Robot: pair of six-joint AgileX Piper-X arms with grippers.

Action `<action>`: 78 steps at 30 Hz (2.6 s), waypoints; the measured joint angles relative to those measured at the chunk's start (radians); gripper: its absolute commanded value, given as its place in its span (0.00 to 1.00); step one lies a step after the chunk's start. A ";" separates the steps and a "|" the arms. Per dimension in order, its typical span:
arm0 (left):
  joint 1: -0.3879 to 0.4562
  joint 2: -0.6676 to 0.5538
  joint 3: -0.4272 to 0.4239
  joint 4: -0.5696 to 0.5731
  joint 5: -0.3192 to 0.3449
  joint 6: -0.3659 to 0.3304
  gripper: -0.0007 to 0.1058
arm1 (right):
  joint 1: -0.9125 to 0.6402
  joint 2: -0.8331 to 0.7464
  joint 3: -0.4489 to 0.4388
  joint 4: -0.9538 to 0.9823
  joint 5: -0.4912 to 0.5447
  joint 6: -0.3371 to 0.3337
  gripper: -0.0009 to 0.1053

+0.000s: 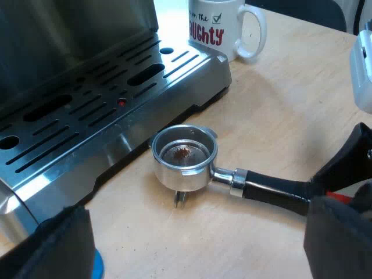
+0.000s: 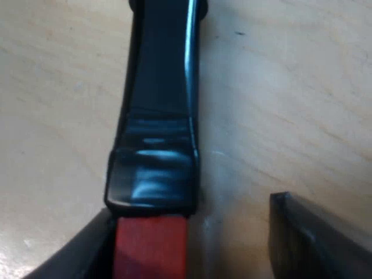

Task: Grind coffee beans and then tamp

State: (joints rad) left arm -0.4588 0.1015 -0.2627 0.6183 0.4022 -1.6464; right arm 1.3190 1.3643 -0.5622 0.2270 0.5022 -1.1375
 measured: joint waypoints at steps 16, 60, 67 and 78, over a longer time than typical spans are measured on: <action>0.000 0.000 0.000 0.000 0.000 0.000 0.83 | 0.000 0.000 -0.147 0.369 -0.048 0.000 0.55; 0.000 0.000 0.000 -0.030 -0.034 0.000 0.83 | 0.000 -0.234 -0.362 0.292 0.034 -0.283 0.50; 0.000 0.011 0.001 -0.066 -0.101 0.000 0.83 | 0.000 -0.234 -0.362 0.283 0.034 -0.283 0.51; 0.000 0.290 0.001 -0.182 -0.153 0.000 0.83 | 0.000 -0.234 -0.362 0.270 0.017 -0.286 0.51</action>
State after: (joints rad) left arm -0.4588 0.3914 -0.2617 0.4361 0.2496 -1.6464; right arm 1.3190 1.1304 -0.9242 0.4969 0.5194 -1.4233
